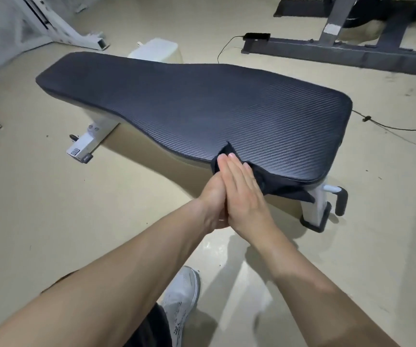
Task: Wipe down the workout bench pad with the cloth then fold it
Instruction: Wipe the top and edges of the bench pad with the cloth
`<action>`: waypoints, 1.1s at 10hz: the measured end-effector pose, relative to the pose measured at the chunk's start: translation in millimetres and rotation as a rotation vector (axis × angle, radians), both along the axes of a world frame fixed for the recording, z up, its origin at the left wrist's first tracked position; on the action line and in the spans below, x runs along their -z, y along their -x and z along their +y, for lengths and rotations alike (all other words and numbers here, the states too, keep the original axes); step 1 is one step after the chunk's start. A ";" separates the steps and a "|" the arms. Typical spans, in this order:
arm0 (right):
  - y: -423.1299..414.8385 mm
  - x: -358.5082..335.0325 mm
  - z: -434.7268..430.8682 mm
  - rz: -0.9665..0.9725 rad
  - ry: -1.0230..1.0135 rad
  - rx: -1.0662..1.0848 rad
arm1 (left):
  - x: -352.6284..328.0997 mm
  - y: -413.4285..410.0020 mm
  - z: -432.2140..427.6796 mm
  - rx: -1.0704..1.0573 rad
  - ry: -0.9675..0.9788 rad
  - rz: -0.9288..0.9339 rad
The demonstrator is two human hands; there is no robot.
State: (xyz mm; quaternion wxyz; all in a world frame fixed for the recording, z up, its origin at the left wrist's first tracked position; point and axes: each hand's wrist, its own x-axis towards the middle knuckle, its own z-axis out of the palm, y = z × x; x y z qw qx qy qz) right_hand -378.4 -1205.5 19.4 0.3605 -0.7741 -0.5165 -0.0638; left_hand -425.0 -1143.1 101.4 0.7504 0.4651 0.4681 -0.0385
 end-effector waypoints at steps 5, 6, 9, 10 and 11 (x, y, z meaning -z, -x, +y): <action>-40.3 -65.3 95.2 -0.042 0.345 0.007 | 4.2 10.9 193.7 -0.670 -0.427 0.205; -43.2 -56.4 114.8 -0.081 0.437 0.057 | 0.7 -4.7 230.2 -0.691 -0.474 0.195; -43.1 -47.1 122.7 -0.191 0.459 0.113 | 13.9 -12.3 279.9 -1.000 -0.485 0.052; -42.0 -51.2 120.4 -0.141 0.478 0.074 | 20.7 -8.6 246.1 -0.946 -0.491 0.146; -45.0 -56.9 117.6 -0.005 0.437 0.007 | 21.1 -7.7 204.9 -0.983 -0.437 0.169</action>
